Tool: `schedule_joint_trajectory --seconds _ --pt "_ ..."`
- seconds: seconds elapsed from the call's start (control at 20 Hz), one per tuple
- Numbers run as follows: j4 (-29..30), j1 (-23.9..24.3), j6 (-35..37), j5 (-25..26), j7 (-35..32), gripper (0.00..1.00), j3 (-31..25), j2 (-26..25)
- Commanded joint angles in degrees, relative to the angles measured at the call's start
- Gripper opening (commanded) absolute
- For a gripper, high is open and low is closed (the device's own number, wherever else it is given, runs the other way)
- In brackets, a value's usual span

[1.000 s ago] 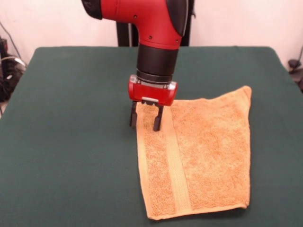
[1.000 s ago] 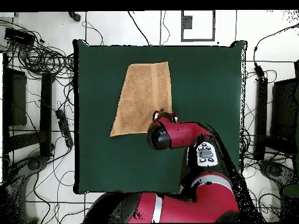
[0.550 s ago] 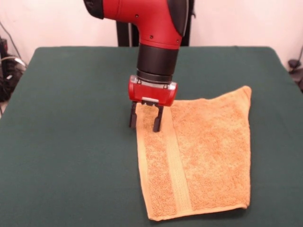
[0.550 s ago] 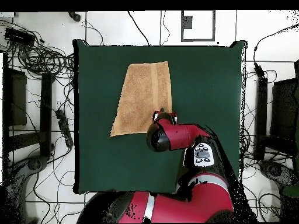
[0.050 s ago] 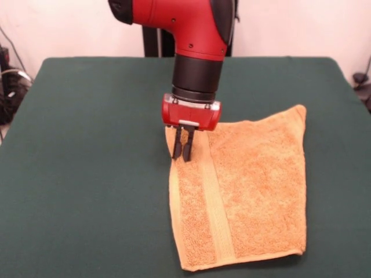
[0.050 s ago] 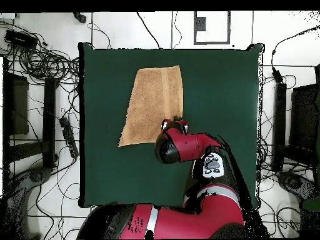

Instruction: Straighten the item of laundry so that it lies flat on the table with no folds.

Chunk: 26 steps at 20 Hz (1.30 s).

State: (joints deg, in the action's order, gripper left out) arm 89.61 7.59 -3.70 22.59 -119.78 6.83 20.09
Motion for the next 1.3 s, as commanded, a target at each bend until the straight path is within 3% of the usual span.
schedule_joint_trajectory --seconds 0.05,0.35,0.55,1.1,1.3 --pt "4.23 -0.91 0.63 -0.01 -6.04 0.0 -4.43 -5.94" --pt "4.56 -0.82 -0.23 0.08 -6.31 0.0 -4.62 -5.76" --pt "7.67 -0.88 2.31 -0.23 -6.45 0.0 -4.54 -2.0" --pt "21.01 9.2 6.95 4.43 -1.72 0.0 -7.65 11.86" --pt "23.23 12.61 6.57 6.38 -0.89 0.0 -8.49 13.76"
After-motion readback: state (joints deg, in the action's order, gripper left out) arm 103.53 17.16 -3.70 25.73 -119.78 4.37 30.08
